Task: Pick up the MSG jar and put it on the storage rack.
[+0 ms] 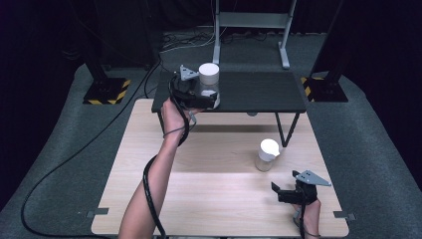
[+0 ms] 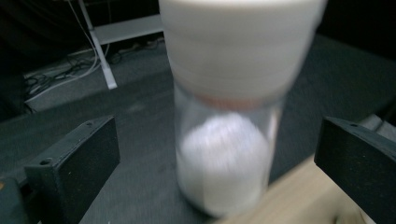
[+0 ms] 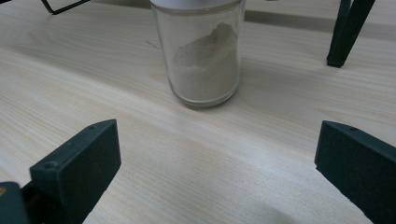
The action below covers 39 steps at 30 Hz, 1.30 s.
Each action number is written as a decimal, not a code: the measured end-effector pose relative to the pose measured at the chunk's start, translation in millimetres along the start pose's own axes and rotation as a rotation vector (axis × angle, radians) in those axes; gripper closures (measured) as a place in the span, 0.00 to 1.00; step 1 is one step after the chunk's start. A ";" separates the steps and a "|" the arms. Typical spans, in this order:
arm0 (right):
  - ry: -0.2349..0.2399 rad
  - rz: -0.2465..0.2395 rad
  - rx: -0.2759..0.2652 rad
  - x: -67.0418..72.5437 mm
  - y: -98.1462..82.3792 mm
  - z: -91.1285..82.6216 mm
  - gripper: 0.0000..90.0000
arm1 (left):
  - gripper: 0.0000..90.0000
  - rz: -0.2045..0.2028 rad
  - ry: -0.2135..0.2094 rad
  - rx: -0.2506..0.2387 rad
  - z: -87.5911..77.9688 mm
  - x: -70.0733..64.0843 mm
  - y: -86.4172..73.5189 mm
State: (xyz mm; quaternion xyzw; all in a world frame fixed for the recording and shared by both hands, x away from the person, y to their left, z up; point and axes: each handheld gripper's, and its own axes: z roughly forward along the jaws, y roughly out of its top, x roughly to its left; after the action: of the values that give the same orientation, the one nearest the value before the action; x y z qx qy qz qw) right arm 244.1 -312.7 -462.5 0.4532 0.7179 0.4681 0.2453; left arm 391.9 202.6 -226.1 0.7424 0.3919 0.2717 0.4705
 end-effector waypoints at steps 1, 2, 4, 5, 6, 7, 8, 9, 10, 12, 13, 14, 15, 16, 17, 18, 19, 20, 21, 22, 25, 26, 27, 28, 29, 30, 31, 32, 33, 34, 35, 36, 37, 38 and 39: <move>0.000 0.000 0.000 0.0 0.1 0.0 0.00 | 0.00 0.007 -0.008 0.010 -2.5 -0.2 -2.6; 0.000 0.000 0.000 0.0 0.1 0.0 0.00 | 0.00 0.019 -0.012 0.023 -4.7 -0.8 -4.6; -0.001 -0.001 0.001 0.3 0.2 0.0 0.00 | 0.00 0.039 -0.018 0.038 -9.2 -2.5 -11.3; -0.001 0.000 0.002 0.4 0.4 0.0 0.00 | 0.00 0.052 -0.021 0.053 -11.6 -3.0 -14.9; -0.002 0.000 0.002 0.6 0.4 0.0 0.00 | 0.00 0.055 -0.022 0.056 -13.0 -3.6 -18.7; -0.002 0.000 0.002 0.7 0.3 0.0 0.00 | 0.00 0.066 -0.027 0.074 -14.3 -4.1 -23.5; -0.003 0.000 0.001 0.6 0.2 0.0 0.00 | 0.00 0.070 -0.026 0.088 -15.2 -4.8 -28.2; -0.002 0.000 0.002 0.6 0.3 0.0 0.00 | 0.00 0.073 -0.028 0.099 -16.0 -4.2 -34.0; -0.003 0.000 0.002 0.8 0.3 0.0 0.00 | 0.00 0.072 -0.029 0.107 -16.1 -4.1 -38.9; -0.003 -0.001 0.003 0.9 0.4 0.0 0.00 | 0.00 0.072 -0.024 0.138 -16.3 -3.3 -52.7; -0.003 -0.001 0.003 0.8 0.5 0.1 0.00 | 0.00 0.066 -0.022 0.153 -16.4 -1.5 -63.0; -0.003 -0.001 0.002 0.8 0.4 0.0 0.00 | 0.00 0.060 -0.019 0.165 -16.2 -0.5 -69.0; -0.003 0.000 0.002 0.8 0.3 0.0 0.00 | 0.00 0.059 -0.015 0.181 -16.2 1.3 -77.1; -0.002 0.000 0.002 0.6 0.3 0.0 0.00 | 0.00 0.047 -0.005 0.191 -16.7 2.7 -88.9; -0.002 0.000 0.003 0.5 0.5 0.1 0.00 | 0.00 0.044 -0.003 0.196 -17.4 4.7 -99.1; -0.003 -0.001 0.003 0.8 0.5 0.1 0.00 | 0.00 0.044 -0.002 0.202 -18.3 6.3 -106.6; -0.003 -0.001 0.003 0.9 0.5 0.1 0.00 | 0.00 0.038 0.003 0.212 -19.2 8.1 -119.3; -0.003 0.000 0.002 0.8 0.3 0.0 0.00 | 0.00 0.038 0.008 0.226 -19.1 9.0 -125.6; -0.003 -0.001 0.001 0.6 0.1 0.0 0.00 | 0.00 0.036 0.014 0.247 -18.6 10.7 -133.6; -0.004 0.000 0.002 0.9 0.3 0.0 0.00 | 0.00 0.017 0.016 0.264 -18.4 14.1 -144.4; -0.005 -0.001 0.003 1.2 0.5 0.1 0.00 | 0.00 -0.020 0.038 0.303 -18.7 20.1 -166.3; -0.005 -0.001 0.003 1.2 0.6 0.1 0.00 | 0.00 -0.039 0.041 0.315 -19.2 23.3 -174.3; -0.006 -0.001 0.004 1.3 0.7 0.2 0.00 | 0.00 -0.067 0.040 0.324 -20.2 27.1 -184.9; -0.007 -0.002 0.005 1.7 0.8 0.2 0.00 | 0.00 -0.077 0.043 0.329 -20.6 28.3 -191.1; -0.007 -0.003 0.005 1.8 0.9 0.2 0.00 | 0.00 -0.083 0.059 0.340 -21.0 28.5 -200.4; -0.006 -0.004 0.005 1.8 0.9 0.2 0.00 | 0.00 -0.094 0.067 0.345 -21.3 29.2 -205.6; -0.007 -0.005 0.005 1.9 0.9 0.2 0.00 | 0.00 -0.107 0.074 0.347 -22.1 30.2 -212.7; -0.008 -0.006 0.005 2.1 0.8 0.2 0.00 | 0.00 -0.113 0.082 0.353 -22.7 31.2 -217.9; -0.008 -0.007 0.005 2.3 1.0 0.4 0.00 | 0.00 -0.115 0.088 0.366 -22.7 32.5 -221.2; -0.008 -0.008 0.007 2.4 1.2 0.5 0.00 | 0.00 -0.113 0.099 0.382 -22.4 33.3 -224.4; -0.009 -0.009 0.008 2.7 1.4 0.6 0.00 | 0.00 -0.111 0.107 0.389 -22.7 34.3 -227.1; -0.008 -0.010 0.008 2.6 1.5 0.6 0.00 | 0.00 -0.111 0.113 0.396 -22.6 35.0 -228.9; -0.008 -0.009 0.008 2.5 1.4 0.6 0.00 | 0.00 -0.118 0.119 0.405 -22.4 37.1 -231.0; -0.007 -0.007 0.009 2.2 1.5 0.6 0.00 | 0.00 -0.140 0.117 0.382 -25.4 40.6 -236.6; -0.007 -0.007 0.008 2.1 1.5 0.6 0.00 | 0.00 -0.138 0.127 0.376 -27.3 41.4 -239.2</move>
State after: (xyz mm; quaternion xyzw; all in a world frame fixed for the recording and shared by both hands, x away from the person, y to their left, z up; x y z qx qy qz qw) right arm 244.2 -310.3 -461.3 0.4532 0.7206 0.4626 0.2477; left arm 315.4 310.4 -431.6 0.7700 0.5144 0.2073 0.3156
